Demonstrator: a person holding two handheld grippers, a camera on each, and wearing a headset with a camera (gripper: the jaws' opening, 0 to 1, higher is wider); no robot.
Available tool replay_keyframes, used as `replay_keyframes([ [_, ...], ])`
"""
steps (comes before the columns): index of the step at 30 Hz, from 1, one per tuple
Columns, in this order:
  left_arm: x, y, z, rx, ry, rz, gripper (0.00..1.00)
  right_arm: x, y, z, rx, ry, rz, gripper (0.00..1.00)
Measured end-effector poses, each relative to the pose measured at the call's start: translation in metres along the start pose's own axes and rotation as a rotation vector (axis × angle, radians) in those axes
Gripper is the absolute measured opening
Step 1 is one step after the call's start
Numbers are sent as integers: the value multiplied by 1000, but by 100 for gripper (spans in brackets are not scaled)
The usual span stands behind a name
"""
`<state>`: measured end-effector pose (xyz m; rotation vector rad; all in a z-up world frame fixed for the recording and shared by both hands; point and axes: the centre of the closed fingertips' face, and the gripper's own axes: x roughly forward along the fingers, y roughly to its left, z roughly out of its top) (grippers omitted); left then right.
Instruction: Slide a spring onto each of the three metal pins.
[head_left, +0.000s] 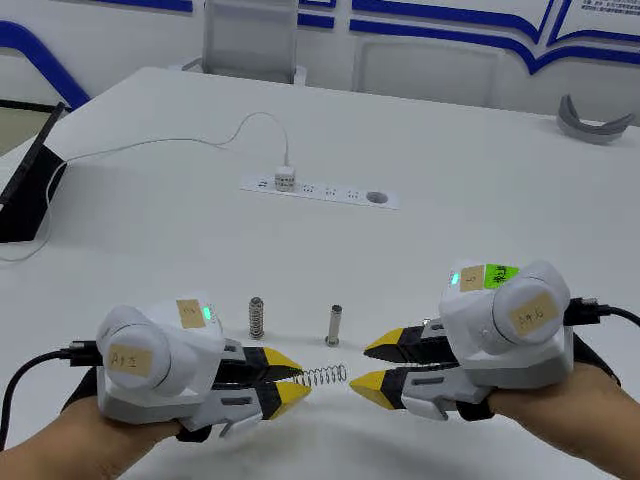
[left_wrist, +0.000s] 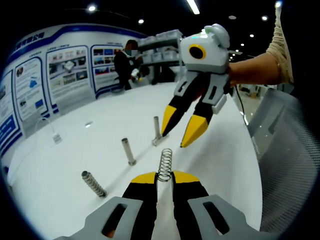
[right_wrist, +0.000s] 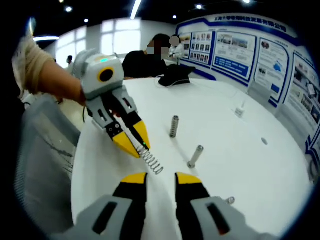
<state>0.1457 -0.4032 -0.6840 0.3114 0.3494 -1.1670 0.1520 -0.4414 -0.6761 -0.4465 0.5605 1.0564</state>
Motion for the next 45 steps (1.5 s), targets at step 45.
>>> replay_keyframes([
  [45,-2,-20,21,-5,-64,-67,10,-15,33,42,-113,-57,134,11],
])
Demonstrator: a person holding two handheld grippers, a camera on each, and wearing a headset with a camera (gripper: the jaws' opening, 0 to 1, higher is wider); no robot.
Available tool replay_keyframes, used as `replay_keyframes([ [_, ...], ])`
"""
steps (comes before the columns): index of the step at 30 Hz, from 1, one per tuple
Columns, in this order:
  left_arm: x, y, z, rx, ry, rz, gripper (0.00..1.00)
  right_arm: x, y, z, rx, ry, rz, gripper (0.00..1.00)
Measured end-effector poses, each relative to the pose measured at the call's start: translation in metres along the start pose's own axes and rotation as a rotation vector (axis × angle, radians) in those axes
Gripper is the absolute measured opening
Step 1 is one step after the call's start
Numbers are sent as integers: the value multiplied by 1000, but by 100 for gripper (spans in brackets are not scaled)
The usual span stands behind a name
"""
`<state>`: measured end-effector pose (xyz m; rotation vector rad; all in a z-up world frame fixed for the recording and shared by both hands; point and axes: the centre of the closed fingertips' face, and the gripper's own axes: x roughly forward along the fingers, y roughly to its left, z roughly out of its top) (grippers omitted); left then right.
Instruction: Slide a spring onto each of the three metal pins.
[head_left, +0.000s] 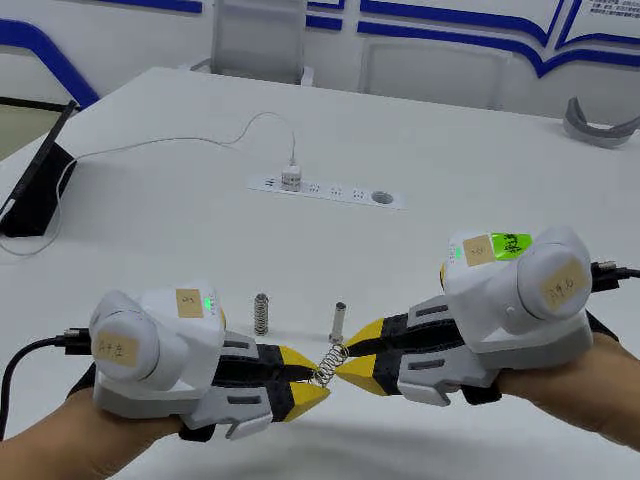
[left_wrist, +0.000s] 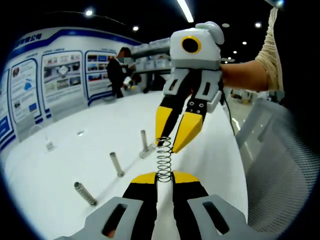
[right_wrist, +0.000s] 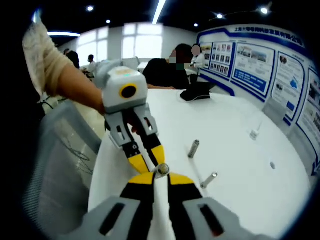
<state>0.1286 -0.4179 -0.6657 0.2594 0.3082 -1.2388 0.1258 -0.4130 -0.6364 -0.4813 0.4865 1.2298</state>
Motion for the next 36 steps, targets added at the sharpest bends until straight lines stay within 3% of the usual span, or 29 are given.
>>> replay_keyframes([
  [10,0,1,1,-2,-8,8,10,6,2,9,-7,-10,8,12],
  [17,-1,4,3,-40,-33,19,10,9,1,15,6,-31,8,13],
  [36,-3,8,5,-65,-57,36,10,13,-5,24,78,-88,-14,12],
])
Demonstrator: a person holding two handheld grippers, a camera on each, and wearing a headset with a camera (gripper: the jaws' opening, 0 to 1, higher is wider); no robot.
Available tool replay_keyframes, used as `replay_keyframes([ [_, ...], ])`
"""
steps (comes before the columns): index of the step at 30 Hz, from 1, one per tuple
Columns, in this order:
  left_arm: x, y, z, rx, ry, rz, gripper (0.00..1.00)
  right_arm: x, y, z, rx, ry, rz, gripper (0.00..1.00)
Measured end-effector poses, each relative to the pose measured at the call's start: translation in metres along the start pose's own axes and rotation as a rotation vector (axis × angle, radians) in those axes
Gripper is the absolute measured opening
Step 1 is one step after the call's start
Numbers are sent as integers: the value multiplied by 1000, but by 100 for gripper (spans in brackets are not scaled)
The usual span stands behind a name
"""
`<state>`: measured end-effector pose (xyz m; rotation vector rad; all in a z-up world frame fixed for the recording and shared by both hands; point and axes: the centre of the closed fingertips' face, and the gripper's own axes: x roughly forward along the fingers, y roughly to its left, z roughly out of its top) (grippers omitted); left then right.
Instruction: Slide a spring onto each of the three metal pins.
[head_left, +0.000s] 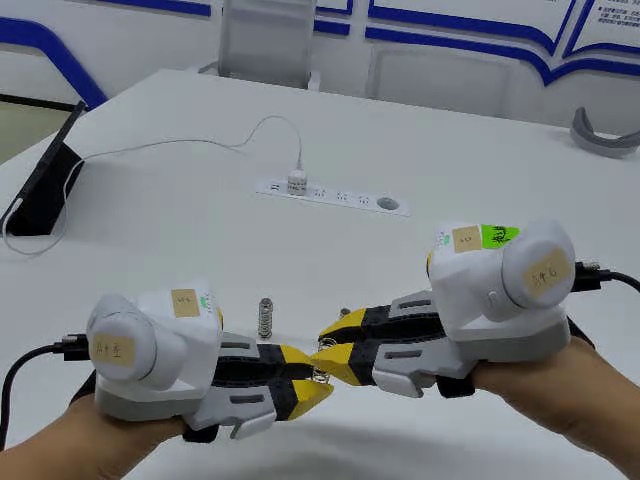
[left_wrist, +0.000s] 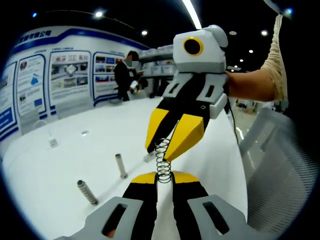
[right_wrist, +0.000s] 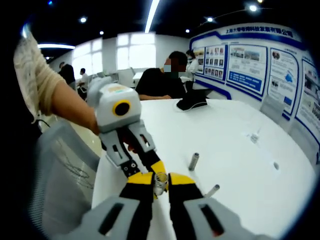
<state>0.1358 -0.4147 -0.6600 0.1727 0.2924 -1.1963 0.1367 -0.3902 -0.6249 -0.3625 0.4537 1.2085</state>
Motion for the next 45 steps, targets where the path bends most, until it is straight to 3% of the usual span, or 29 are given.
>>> replay_keyframes([
  [14,-2,11,3,7,-37,52,11,2,-8,5,16,-17,-35,12],
  [27,-5,17,2,-14,-43,85,29,-2,-17,7,17,-22,-59,12],
  [45,-27,29,-6,-76,-55,164,48,-15,-42,16,19,-43,-130,12],
])
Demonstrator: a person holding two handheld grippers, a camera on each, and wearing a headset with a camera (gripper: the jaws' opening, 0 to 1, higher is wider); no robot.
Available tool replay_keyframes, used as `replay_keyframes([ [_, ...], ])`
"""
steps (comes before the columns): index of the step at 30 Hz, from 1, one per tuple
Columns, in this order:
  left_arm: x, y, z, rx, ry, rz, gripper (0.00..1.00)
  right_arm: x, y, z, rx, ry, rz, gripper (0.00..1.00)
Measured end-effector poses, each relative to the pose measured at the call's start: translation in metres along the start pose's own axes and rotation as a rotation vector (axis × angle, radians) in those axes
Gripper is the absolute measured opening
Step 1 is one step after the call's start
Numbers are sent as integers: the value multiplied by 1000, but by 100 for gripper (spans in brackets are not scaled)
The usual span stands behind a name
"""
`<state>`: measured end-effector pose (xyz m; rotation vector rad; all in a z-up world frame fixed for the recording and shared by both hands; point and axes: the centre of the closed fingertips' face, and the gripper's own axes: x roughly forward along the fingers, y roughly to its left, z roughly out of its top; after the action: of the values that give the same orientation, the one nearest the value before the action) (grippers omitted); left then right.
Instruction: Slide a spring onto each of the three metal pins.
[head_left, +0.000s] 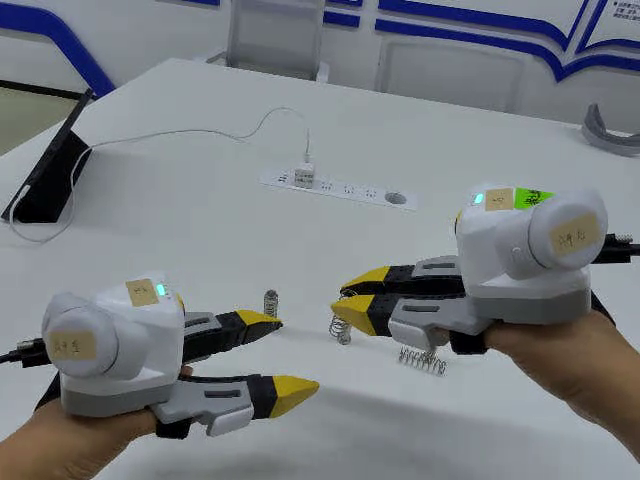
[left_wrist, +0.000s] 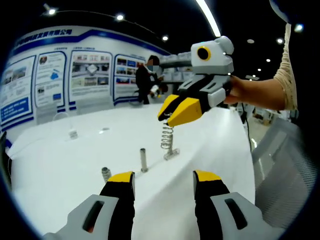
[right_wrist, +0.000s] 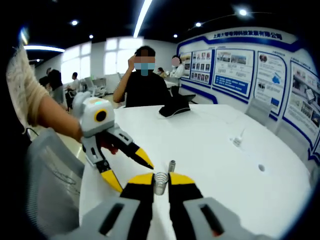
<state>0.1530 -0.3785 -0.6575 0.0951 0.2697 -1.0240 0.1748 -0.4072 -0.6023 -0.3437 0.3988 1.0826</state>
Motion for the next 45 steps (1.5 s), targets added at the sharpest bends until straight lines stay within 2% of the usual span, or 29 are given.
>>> replay_keyframes([
  [8,-7,3,0,0,-1,23,53,-4,-26,7,23,-28,-75,12],
  [18,-15,5,-1,-12,-10,46,57,7,-52,-3,49,-18,-134,12],
  [25,-22,6,-6,-24,-3,61,62,19,-54,-16,44,23,-130,12],
  [45,-21,6,-12,-33,12,66,64,29,-62,-35,78,52,-129,12],
])
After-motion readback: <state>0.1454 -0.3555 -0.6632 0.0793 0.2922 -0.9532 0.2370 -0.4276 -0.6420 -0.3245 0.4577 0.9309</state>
